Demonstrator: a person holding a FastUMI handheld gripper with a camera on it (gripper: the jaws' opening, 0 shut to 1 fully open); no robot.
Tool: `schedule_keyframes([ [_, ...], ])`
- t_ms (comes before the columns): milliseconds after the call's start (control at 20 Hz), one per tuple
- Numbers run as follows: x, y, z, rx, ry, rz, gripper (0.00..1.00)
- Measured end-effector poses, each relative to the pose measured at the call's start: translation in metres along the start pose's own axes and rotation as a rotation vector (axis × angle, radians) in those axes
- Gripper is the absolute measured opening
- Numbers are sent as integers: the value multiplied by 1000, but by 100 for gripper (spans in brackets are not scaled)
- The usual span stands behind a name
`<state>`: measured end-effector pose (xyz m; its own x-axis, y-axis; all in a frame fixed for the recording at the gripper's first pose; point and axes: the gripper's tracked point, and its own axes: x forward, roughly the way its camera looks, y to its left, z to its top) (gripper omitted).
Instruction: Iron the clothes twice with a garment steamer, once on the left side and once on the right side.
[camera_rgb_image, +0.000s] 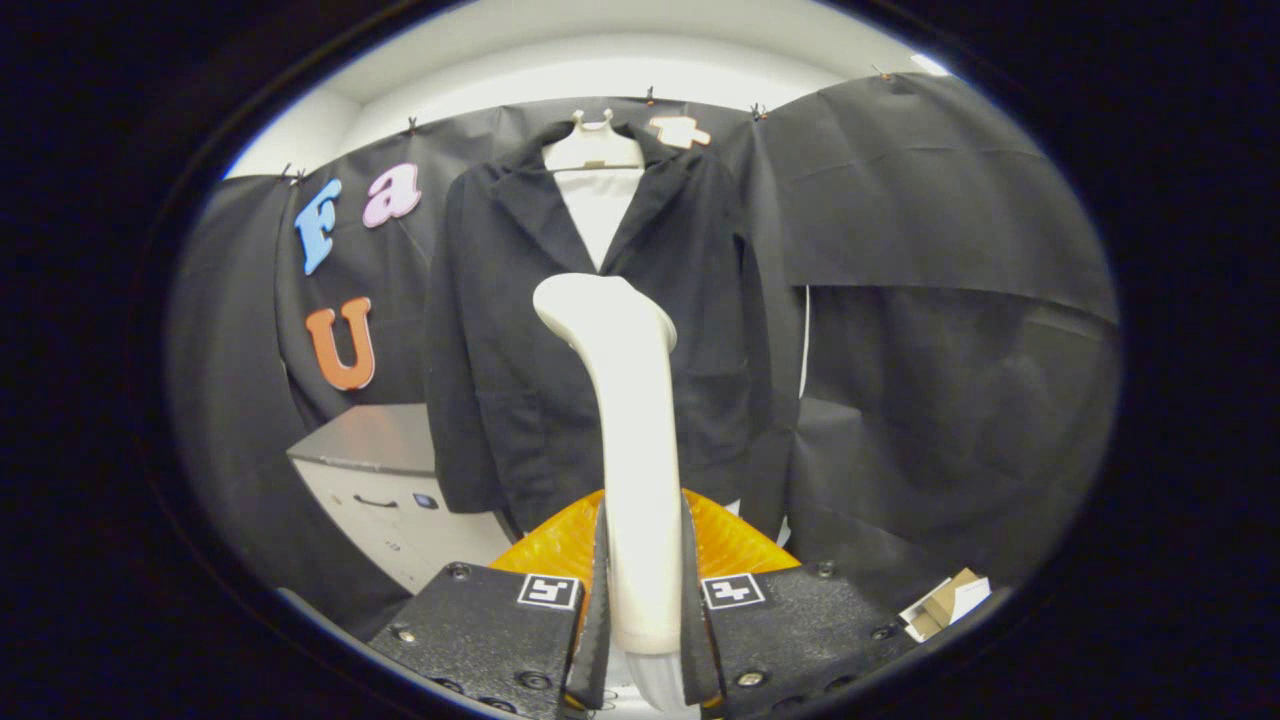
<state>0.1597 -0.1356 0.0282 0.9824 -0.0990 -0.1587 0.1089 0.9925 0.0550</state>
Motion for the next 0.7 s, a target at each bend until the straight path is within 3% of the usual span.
schedule_keyframes([
  [700, 59, -54, 172, 57, -236, -17, 32],
])
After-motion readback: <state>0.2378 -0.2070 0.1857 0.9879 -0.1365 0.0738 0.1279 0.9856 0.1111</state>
